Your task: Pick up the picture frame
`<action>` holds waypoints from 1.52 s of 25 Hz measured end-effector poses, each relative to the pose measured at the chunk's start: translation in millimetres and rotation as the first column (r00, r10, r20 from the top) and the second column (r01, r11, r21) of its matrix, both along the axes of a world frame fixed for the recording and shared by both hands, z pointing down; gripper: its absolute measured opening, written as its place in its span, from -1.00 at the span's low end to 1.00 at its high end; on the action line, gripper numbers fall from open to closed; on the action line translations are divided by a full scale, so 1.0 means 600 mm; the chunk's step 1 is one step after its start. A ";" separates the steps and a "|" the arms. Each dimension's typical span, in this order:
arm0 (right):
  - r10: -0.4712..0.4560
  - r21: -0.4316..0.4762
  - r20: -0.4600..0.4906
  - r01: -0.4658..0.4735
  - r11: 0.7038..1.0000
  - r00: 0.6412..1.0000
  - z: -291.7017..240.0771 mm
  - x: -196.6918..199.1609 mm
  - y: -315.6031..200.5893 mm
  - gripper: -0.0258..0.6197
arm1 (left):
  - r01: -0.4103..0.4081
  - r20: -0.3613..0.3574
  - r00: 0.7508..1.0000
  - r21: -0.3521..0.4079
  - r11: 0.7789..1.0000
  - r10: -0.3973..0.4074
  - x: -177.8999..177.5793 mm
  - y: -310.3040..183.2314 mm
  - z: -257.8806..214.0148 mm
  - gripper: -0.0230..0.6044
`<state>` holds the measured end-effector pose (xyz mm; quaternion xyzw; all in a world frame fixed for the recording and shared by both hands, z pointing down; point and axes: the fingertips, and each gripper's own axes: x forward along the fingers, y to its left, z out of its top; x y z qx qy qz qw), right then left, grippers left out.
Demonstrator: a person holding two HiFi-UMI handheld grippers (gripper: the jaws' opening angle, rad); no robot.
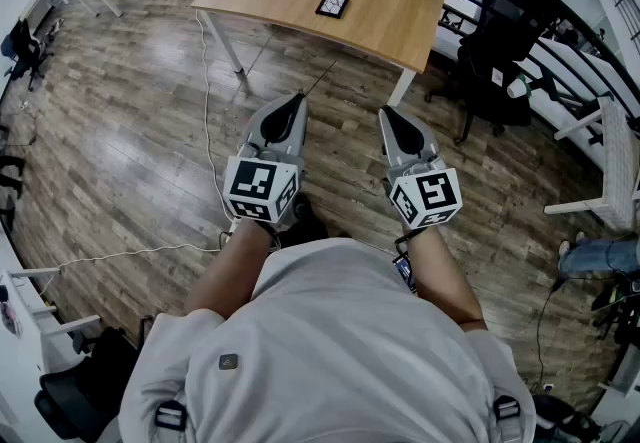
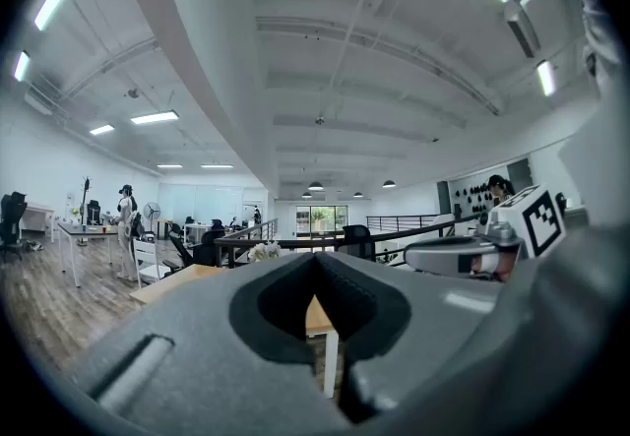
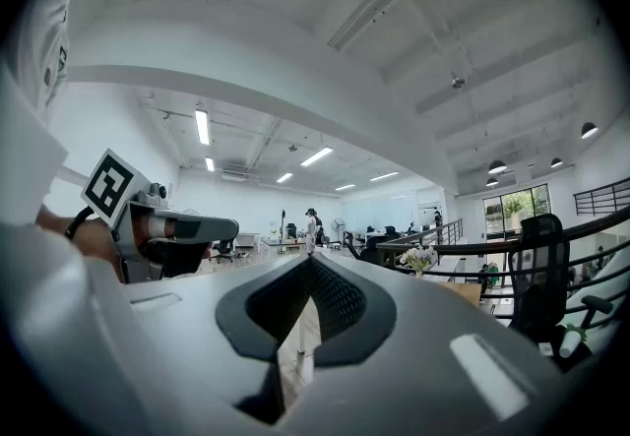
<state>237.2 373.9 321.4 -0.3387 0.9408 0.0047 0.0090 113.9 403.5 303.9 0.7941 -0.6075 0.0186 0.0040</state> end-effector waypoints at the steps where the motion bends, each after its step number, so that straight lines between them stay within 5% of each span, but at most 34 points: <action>1: 0.000 -0.001 0.001 0.000 1.000 1.000 0.000 -0.001 -0.001 -0.89 | 0.000 0.000 1.000 -0.001 1.000 0.000 -0.002 -0.001 0.000 -0.92; 20: 0.011 -0.029 0.005 -0.011 1.000 1.000 0.030 -0.048 -0.081 -0.89 | -0.002 -0.019 1.000 -0.040 0.999 0.001 -0.056 -0.086 0.040 -0.92; 38: -0.004 -0.071 -0.051 0.000 0.997 0.999 0.044 -0.280 -0.272 -0.89 | -0.005 -0.049 0.999 -0.077 0.997 0.002 -0.281 -0.271 0.059 -0.92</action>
